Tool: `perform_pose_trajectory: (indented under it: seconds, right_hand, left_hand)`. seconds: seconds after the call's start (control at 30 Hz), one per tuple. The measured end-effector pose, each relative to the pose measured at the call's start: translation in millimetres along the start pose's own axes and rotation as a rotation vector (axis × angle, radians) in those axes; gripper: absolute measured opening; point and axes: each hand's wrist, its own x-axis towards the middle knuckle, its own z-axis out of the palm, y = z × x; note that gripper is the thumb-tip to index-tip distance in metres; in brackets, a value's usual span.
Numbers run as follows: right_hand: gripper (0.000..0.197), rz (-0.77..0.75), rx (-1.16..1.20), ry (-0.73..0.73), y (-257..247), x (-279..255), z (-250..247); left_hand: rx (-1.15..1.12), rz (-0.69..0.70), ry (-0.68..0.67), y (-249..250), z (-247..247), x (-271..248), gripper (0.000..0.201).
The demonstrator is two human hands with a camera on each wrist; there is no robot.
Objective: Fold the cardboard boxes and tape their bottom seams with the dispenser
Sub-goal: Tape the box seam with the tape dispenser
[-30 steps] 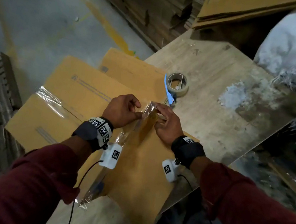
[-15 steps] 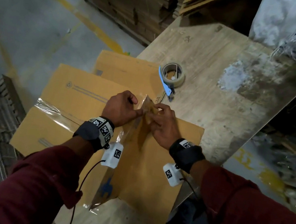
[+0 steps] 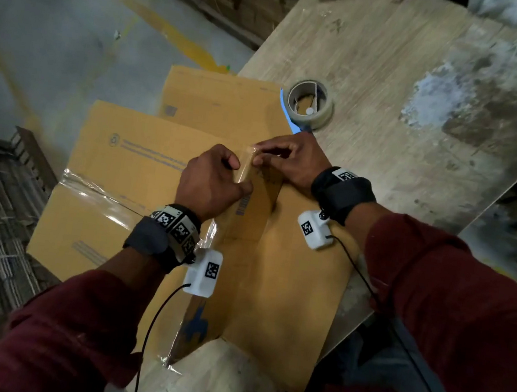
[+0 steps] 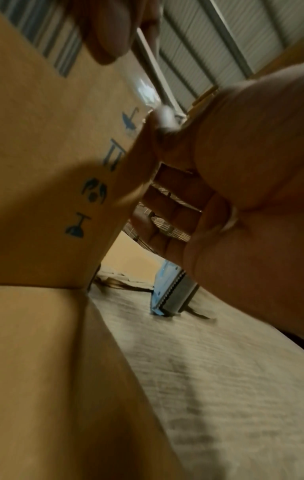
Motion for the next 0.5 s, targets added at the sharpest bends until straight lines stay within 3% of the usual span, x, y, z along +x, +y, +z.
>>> perform_pose_trajectory:
  seconds: [0.2, 0.37, 0.5]
  right_hand:
    - [0.037, 0.076, 0.053, -0.155, -3.5, -5.0, -10.7]
    - [0.039, 0.03, -0.005, -0.053, -3.6, 6.6, 3.1]
    - [0.048, 0.055, -0.016, -0.119, -11.0, 5.5, -2.8]
  left_hand:
    - [-0.016, 0.005, 0.012, 0.1, 2.1, -1.3, 0.037]
    - [0.016, 0.016, 0.006, 2.6, 0.6, -1.9, 0.038]
    - [0.03, 0.083, -0.069, -1.4, -8.8, -6.8, 0.047]
